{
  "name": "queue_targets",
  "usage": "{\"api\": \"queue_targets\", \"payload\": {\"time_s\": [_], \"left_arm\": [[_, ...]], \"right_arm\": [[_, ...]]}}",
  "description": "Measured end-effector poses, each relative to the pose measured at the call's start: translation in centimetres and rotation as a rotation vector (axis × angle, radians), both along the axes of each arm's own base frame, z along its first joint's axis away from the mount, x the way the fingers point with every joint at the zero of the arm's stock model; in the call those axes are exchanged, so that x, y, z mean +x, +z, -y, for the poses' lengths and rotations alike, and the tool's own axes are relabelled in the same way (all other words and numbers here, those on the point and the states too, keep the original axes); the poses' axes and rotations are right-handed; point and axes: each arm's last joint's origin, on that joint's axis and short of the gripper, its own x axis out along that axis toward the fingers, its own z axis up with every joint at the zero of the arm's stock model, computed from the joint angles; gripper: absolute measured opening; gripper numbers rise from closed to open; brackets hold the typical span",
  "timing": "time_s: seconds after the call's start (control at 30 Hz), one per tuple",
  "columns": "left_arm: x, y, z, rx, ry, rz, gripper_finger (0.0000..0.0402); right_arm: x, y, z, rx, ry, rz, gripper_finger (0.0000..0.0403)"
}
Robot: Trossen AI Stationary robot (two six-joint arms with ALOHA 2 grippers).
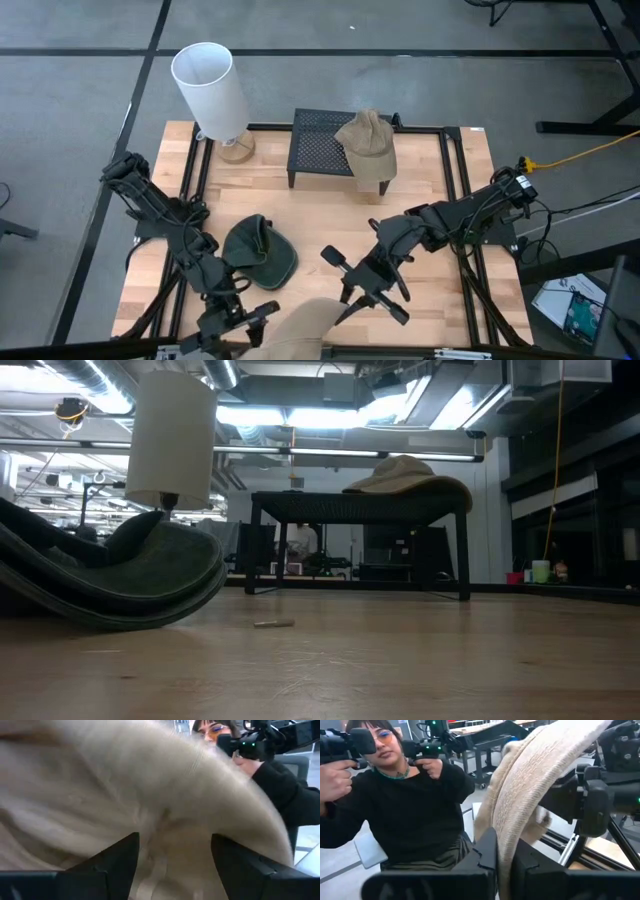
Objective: Pick & Place hat
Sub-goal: Put the brown cap on the shelf
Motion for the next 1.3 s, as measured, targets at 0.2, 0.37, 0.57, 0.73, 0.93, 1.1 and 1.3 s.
{"api": "queue_targets", "payload": {"time_s": [0.2,0.37,0.57,0.73,0.93,1.1,1.3], "left_arm": [[0.0,0.3,0.1,-0.025,-0.018,0.046,0.0242],[0.3,0.5,0.1,-0.046,-0.051,0.093,0.0242],[0.6,0.6,-0.3,-0.045,-0.035,0.095,0.0242],[0.6,0.4,-0.2,-0.034,-0.040,0.081,0.0242],[-0.5,0.8,-1.4,0.030,0.060,-0.019,0.0242],[-1.7,1.6,-2.6,0.056,0.182,-0.050,0.0242],[-4.1,2.8,-5.1,0.096,0.319,-0.155,0.0242]], "right_arm": [[0.3,-0.1,0.4,-0.018,-0.068,0.003,0.0018],[1.2,-0.2,1.9,-0.041,-0.217,0.015,0.0017],[1.8,-0.4,2.8,-0.036,-0.370,-0.005,0.0017],[2.0,-0.5,3.1,-0.037,-0.359,-0.014,0.0018],[1.5,-0.3,2.5,0.027,-0.135,-0.044,0.0017],[1.2,-0.4,1.7,0.028,-0.114,-0.060,0.0018],[0.9,-0.8,1.6,0.035,-0.122,-0.142,0.0017]]}}
